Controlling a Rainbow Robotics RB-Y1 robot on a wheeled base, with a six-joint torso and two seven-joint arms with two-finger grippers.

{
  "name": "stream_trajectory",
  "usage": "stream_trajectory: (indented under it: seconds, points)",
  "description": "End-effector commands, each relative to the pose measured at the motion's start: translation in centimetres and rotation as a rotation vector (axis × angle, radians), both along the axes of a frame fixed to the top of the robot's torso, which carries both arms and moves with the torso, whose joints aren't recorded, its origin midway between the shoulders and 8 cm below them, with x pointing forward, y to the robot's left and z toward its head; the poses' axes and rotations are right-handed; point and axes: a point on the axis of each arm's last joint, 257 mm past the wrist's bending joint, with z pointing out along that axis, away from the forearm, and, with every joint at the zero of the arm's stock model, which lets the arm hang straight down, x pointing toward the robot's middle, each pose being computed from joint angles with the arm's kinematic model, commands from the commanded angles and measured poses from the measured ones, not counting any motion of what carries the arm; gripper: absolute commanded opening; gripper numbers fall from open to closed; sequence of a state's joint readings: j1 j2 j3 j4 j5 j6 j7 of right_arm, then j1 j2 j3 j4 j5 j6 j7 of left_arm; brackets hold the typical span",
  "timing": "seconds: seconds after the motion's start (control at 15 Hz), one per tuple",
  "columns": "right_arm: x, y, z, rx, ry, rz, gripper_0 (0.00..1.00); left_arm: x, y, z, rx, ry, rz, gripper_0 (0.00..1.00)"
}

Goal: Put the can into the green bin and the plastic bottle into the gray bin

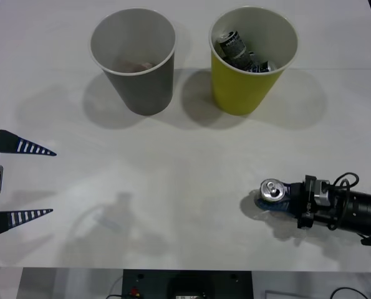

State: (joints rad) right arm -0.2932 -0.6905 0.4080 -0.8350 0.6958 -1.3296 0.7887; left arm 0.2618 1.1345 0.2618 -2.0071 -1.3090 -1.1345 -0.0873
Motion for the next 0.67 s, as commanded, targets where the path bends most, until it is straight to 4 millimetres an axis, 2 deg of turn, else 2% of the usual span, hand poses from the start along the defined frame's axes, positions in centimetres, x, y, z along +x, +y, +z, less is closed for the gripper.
stream_trajectory:
  seconds: [0.07,0.33,0.67]
  points:
    - [0.8,-0.6,1.2,-0.055,0.031,0.009,0.0,0.0,0.0,0.0,0.0,0.0,0.0,1.0]
    - [2.6,-0.2,2.7,-0.128,0.1,-0.027,0.0,0.0,0.0,0.0,0.0,0.0,0.0,1.0]
    - [3.5,-0.2,5.3,-0.186,0.183,-0.114,0.0,0.0,0.0,0.0,0.0,0.0,0.0,1.0]
